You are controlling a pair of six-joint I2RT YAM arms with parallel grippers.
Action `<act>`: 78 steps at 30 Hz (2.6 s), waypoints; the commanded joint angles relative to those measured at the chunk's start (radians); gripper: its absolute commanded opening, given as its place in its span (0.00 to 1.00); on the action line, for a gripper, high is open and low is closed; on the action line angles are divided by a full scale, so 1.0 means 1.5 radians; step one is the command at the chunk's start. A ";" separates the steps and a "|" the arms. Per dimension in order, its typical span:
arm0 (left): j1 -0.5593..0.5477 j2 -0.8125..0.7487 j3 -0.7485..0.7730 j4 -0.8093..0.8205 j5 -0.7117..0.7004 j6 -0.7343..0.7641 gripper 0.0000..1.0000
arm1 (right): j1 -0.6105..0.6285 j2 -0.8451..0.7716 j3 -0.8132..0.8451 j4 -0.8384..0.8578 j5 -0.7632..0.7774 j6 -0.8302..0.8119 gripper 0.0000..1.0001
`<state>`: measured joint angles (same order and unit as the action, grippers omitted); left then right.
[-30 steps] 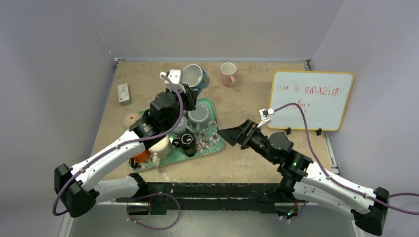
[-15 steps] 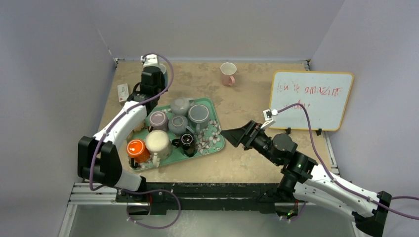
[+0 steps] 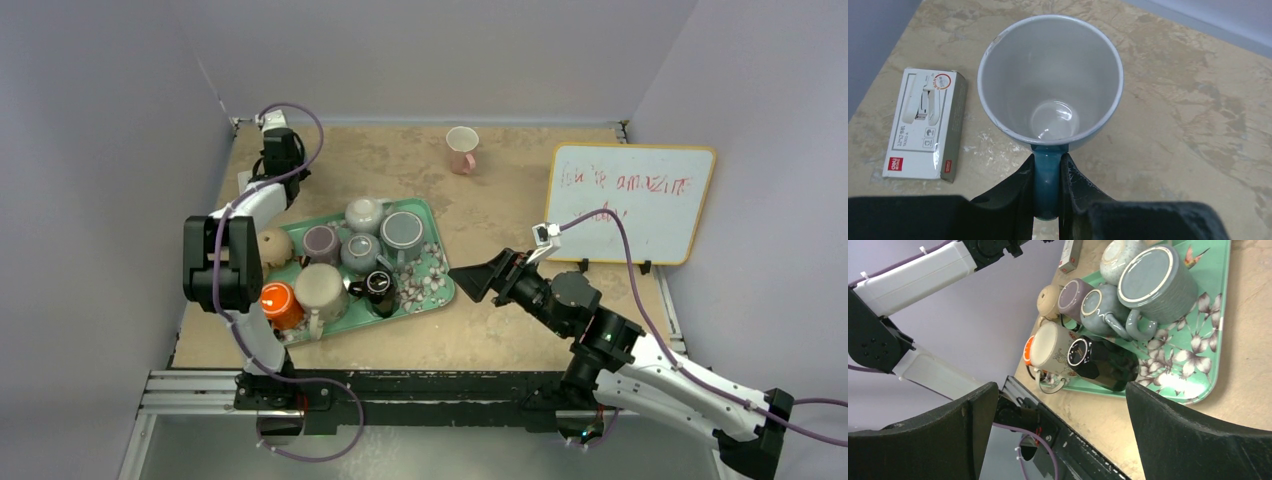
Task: Turn the mug right side up
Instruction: Place the cup at the corner of the board, then turn over the cup on the tray.
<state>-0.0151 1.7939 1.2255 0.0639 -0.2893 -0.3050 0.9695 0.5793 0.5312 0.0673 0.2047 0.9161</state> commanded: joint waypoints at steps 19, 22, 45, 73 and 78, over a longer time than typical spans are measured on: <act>0.036 0.092 0.079 0.033 0.015 0.006 0.35 | 0.000 -0.003 0.031 -0.003 0.060 -0.046 0.99; 0.036 0.085 0.083 0.010 0.022 0.006 0.42 | 0.000 -0.009 0.042 -0.019 0.058 -0.047 0.99; 0.036 -0.086 0.144 -0.275 0.155 -0.074 0.71 | 0.000 0.050 0.101 -0.190 0.085 -0.008 0.99; 0.033 -0.702 -0.287 -0.403 0.568 -0.072 0.83 | 0.000 0.468 0.263 -0.074 0.049 -0.069 0.56; 0.034 -0.719 -0.275 -0.416 0.561 -0.059 0.83 | 0.000 0.570 0.336 -0.086 0.051 -0.069 0.54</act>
<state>0.0368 0.7456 0.8001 -0.5716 0.5282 -0.4198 0.9695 1.3495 0.9264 -0.0708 0.2684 0.8318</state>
